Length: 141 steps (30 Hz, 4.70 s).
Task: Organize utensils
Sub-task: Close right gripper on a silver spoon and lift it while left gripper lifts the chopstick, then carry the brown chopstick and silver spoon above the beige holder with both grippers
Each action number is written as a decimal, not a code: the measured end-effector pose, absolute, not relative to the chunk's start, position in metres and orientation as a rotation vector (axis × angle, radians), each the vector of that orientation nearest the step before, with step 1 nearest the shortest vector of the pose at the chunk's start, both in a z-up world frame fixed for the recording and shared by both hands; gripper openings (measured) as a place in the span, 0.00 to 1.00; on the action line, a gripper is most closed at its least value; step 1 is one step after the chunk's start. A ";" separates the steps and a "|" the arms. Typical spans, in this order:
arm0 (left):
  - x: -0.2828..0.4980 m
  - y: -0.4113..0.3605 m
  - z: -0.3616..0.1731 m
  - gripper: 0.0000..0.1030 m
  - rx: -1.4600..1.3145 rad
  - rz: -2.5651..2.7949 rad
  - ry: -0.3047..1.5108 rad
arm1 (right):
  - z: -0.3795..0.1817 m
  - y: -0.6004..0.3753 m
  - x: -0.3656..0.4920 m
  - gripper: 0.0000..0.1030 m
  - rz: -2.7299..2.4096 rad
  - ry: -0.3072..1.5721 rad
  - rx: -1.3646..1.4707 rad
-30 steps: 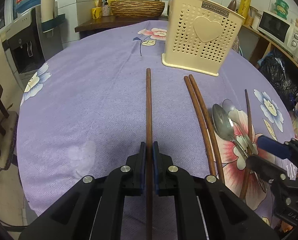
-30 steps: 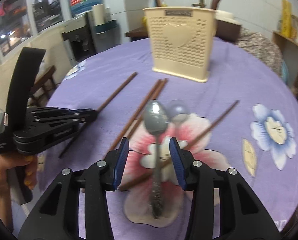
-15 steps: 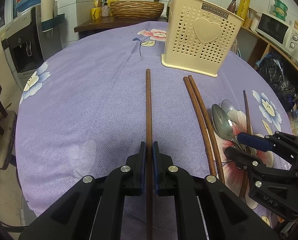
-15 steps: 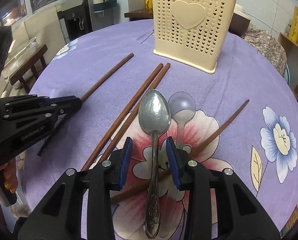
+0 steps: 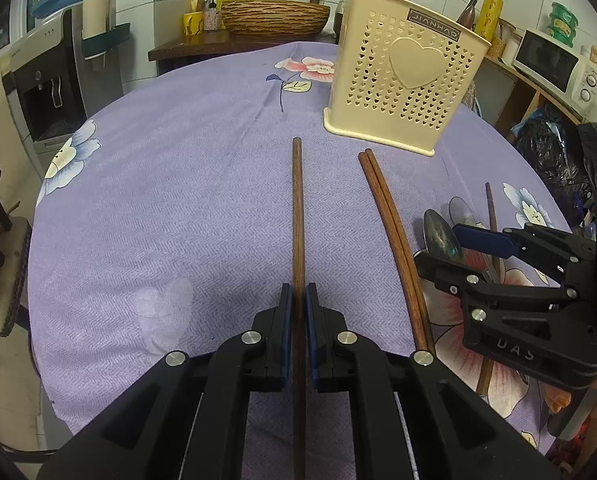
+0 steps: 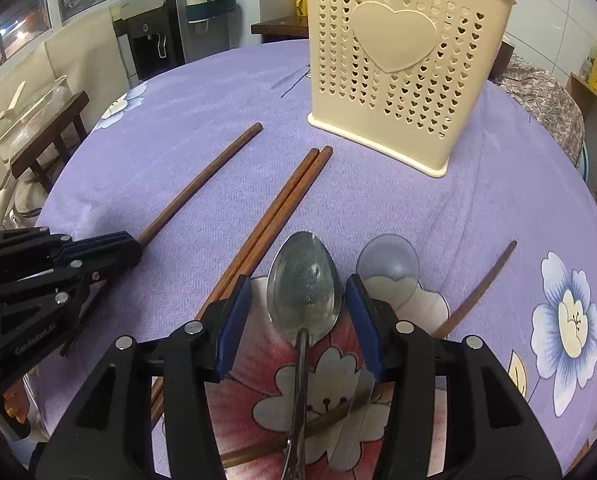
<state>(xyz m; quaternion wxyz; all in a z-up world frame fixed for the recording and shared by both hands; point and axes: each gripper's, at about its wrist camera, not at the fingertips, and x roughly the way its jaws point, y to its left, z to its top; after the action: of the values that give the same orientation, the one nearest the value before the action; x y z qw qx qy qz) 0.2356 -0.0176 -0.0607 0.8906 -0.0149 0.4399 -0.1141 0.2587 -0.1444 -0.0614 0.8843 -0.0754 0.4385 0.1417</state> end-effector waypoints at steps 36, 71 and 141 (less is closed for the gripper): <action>0.363 -0.057 -0.056 0.08 0.095 -0.197 0.992 | 0.036 -0.194 0.182 0.37 0.303 0.674 0.029; 0.242 -0.002 0.108 0.08 -0.122 -0.343 0.475 | 0.059 -0.197 0.171 0.36 0.420 0.626 0.097; 0.381 -0.063 0.110 0.08 -0.106 -0.300 0.475 | 0.070 -0.202 0.347 0.35 0.094 0.458 0.011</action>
<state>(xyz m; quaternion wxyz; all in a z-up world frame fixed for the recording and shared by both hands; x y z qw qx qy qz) 0.3806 -0.0630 0.1101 0.9595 -0.0521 0.2342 -0.1478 0.3466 -0.2025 0.0701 0.9727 0.0052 0.2271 0.0465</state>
